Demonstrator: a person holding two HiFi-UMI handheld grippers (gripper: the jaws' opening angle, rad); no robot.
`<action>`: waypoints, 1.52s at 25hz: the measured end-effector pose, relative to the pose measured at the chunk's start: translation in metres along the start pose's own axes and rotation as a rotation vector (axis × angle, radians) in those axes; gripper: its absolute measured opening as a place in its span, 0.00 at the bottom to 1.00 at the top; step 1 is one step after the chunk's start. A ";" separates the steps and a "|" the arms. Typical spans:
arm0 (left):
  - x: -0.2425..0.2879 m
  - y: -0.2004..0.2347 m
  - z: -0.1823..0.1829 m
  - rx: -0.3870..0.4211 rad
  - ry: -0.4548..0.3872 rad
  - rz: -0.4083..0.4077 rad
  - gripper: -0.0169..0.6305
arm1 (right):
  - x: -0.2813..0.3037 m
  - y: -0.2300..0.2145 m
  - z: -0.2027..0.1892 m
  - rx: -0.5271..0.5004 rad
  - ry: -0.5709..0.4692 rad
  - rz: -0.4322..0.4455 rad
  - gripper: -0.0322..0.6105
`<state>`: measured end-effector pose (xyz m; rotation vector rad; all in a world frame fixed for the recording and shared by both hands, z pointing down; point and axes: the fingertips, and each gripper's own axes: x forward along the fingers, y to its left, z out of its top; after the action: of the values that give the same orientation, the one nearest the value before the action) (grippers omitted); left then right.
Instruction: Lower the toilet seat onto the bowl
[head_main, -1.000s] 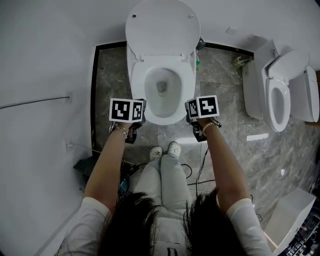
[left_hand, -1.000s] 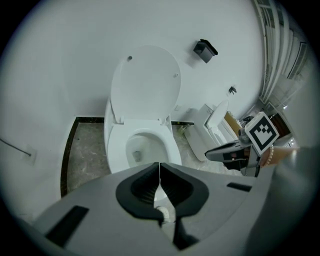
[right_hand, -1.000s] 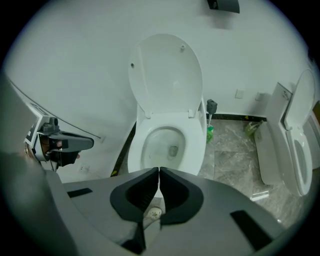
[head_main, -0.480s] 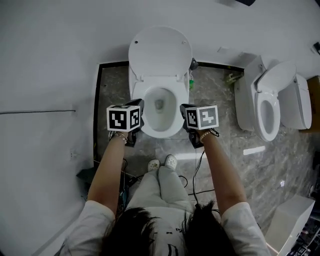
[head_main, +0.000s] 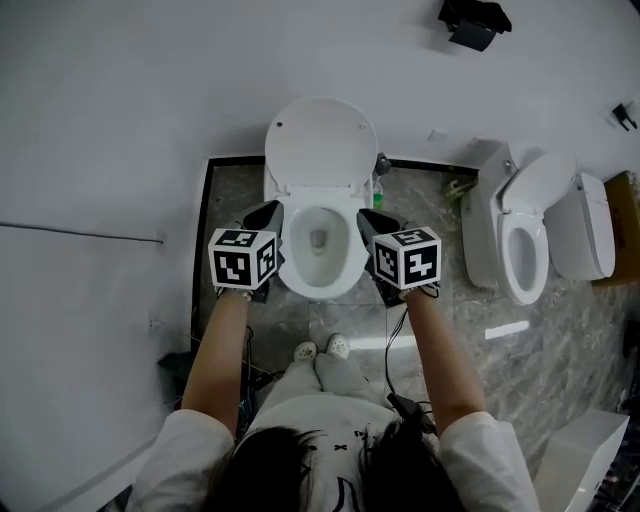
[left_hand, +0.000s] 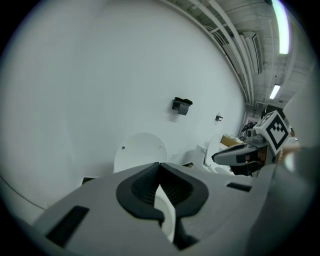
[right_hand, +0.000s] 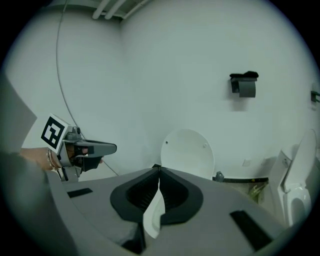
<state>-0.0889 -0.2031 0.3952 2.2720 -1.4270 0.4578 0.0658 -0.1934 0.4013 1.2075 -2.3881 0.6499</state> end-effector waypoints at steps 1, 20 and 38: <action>-0.006 -0.002 0.008 0.013 -0.026 0.007 0.04 | -0.007 0.001 0.006 -0.019 -0.024 -0.005 0.10; -0.105 -0.055 0.145 0.189 -0.415 0.051 0.04 | -0.138 0.036 0.137 -0.278 -0.461 -0.133 0.10; -0.194 -0.086 0.223 0.346 -0.664 0.090 0.04 | -0.237 0.065 0.196 -0.407 -0.734 -0.241 0.09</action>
<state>-0.0801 -0.1343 0.0957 2.8063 -1.8790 -0.0546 0.1193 -0.1165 0.1010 1.6938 -2.6499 -0.4225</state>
